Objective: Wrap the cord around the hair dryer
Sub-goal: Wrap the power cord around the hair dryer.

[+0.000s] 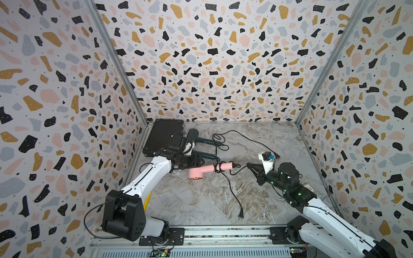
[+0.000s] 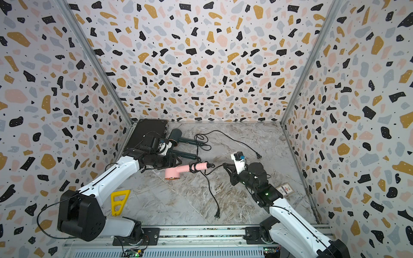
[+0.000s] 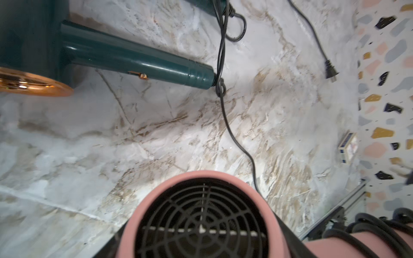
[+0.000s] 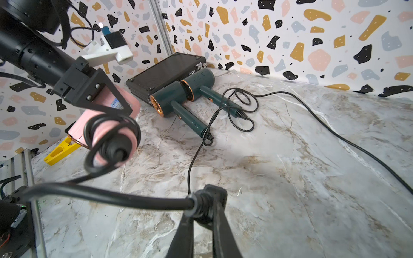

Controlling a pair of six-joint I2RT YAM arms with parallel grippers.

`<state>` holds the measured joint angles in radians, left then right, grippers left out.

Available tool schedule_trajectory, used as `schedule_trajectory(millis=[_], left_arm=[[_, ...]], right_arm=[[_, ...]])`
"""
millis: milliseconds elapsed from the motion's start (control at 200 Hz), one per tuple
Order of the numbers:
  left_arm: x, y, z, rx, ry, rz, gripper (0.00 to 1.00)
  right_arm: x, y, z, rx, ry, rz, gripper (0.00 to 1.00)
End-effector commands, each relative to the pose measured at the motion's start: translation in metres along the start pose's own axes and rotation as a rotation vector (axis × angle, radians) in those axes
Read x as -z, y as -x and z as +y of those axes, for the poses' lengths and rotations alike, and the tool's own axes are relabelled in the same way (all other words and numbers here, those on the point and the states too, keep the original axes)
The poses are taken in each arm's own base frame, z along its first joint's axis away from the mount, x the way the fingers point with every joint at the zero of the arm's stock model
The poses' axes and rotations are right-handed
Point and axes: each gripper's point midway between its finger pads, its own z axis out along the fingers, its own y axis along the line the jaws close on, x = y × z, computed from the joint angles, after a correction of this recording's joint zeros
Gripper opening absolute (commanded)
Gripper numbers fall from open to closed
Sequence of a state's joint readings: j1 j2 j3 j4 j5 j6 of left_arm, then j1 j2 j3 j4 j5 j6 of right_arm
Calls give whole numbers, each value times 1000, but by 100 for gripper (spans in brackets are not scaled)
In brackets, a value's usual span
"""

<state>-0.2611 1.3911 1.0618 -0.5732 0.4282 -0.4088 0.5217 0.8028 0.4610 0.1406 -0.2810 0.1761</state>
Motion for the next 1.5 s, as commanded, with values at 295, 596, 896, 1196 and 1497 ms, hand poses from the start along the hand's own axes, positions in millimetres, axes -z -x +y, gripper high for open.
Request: schedule_trajectory(millis=[295,596,896,1196,1497], left_arm=[[35,41,-54,44,-276,-155,0],[50,32,-95,9,-515,-89,0],[65,60,-127,137,-792,-166,0],[36,80,-81,311,-536,-288,0],[14,95,9,469,-95,-493,0]], right_arm=[[-7,-43,-41,-12,-206,122,0],[-73,-55,-66,-91,-255,232,0],[-116,-65,-59,-116,-179,279,0],[-125,-92,-26,-68,-109,410,0],[-91,-106,42,74,65,638,0]])
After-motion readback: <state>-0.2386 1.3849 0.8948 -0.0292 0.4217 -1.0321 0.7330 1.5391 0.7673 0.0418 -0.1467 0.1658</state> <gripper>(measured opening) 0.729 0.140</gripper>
